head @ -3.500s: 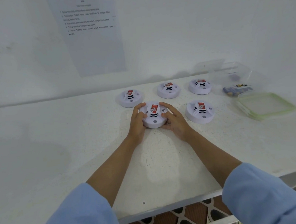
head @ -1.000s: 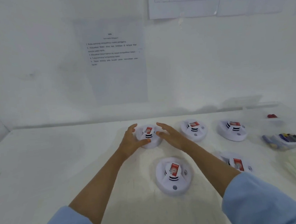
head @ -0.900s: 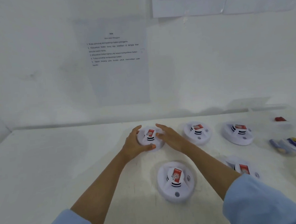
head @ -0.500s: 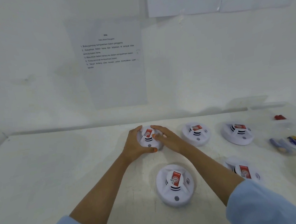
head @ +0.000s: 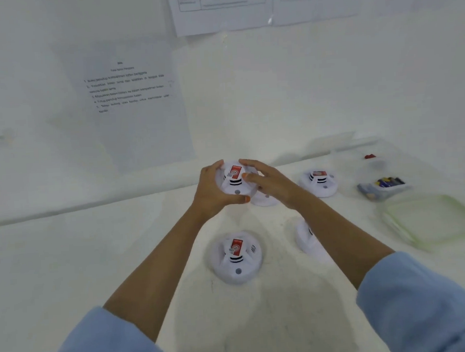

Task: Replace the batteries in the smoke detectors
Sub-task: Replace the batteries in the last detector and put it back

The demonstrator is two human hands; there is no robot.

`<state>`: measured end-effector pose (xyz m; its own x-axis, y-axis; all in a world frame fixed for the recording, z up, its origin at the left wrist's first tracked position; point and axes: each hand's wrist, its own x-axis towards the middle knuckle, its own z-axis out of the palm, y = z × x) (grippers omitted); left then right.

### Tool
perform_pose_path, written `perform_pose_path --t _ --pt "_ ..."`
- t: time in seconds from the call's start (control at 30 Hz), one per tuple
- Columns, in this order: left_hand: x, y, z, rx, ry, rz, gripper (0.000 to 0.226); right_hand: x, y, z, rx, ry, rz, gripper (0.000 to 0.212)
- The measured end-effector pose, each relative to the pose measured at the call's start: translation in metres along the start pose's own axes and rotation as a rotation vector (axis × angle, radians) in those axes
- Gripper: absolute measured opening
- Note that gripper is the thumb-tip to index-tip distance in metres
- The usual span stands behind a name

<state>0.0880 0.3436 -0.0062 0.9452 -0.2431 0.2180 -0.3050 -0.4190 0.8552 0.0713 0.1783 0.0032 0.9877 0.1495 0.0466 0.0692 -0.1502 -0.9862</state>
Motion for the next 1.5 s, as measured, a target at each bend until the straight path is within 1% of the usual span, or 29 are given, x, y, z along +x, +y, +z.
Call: perform_pose_path --t 0.07,0.17,0.3,0.43,0.5,0.57,0.63,0.8,1.0,1.07,1.17,1.2,1.27,1.33,1.4,1.43,1.5 --pt "-0.001 0.010 0.014 0.019 -0.009 0.009 0.100 -0.012 -0.001 -0.016 -0.025 0.013 -0.003 0.033" --pt "-0.002 0.026 0.039 0.027 -0.026 0.012 0.106 -0.028 -0.002 -0.043 -0.041 0.017 -0.003 0.038" --pt "-0.002 0.050 0.083 0.050 -0.030 -0.002 0.105 -0.048 0.004 -0.088 -0.027 0.010 0.003 0.040" --pt "0.003 0.072 0.132 0.035 -0.053 -0.027 0.115 -0.064 0.014 -0.141 -0.033 -0.008 0.015 0.039" --pt "0.005 0.081 0.157 0.037 -0.050 -0.041 0.112 -0.071 0.019 -0.166 -0.048 -0.016 0.028 0.038" --pt "0.005 0.091 0.179 0.052 -0.047 -0.046 0.102 -0.078 0.023 -0.189 -0.052 -0.024 0.027 0.037" --pt "0.006 0.099 0.197 0.050 -0.046 -0.057 0.099 -0.086 0.024 -0.208 -0.033 -0.041 0.011 0.038" --pt "0.008 0.117 0.223 0.051 -0.049 -0.089 0.111 -0.093 0.028 -0.238 -0.078 -0.044 -0.008 0.042" --pt "0.019 0.127 0.238 0.075 -0.103 -0.100 0.106 -0.093 0.029 -0.259 -0.111 -0.018 -0.033 0.045" --pt "0.023 0.129 0.242 0.093 -0.113 -0.097 0.107 -0.092 0.032 -0.264 -0.114 -0.001 -0.044 0.045" --pt "0.028 0.134 0.250 0.117 -0.130 -0.094 0.121 -0.089 0.035 -0.273 -0.120 -0.001 -0.064 0.046" --pt "0.031 0.135 0.252 0.129 -0.139 -0.096 0.125 -0.087 0.036 -0.276 -0.110 -0.004 -0.068 0.047" --pt "0.038 0.137 0.257 0.166 -0.157 -0.083 0.125 -0.083 0.036 -0.283 -0.082 -0.005 -0.070 0.049" --pt "0.045 0.141 0.263 0.202 -0.185 -0.064 0.120 -0.077 0.036 -0.291 -0.069 0.001 -0.070 0.053" --pt "0.053 0.146 0.269 0.193 -0.188 -0.043 0.110 -0.071 0.035 -0.304 -0.072 0.001 -0.066 0.053" --pt "0.057 0.148 0.272 0.172 -0.184 -0.034 0.109 -0.069 0.034 -0.311 -0.011 -0.008 -0.053 0.049" --pt "0.065 0.150 0.278 0.071 -0.171 -0.025 0.111 -0.069 0.029 -0.327 0.246 -0.016 0.014 0.037"
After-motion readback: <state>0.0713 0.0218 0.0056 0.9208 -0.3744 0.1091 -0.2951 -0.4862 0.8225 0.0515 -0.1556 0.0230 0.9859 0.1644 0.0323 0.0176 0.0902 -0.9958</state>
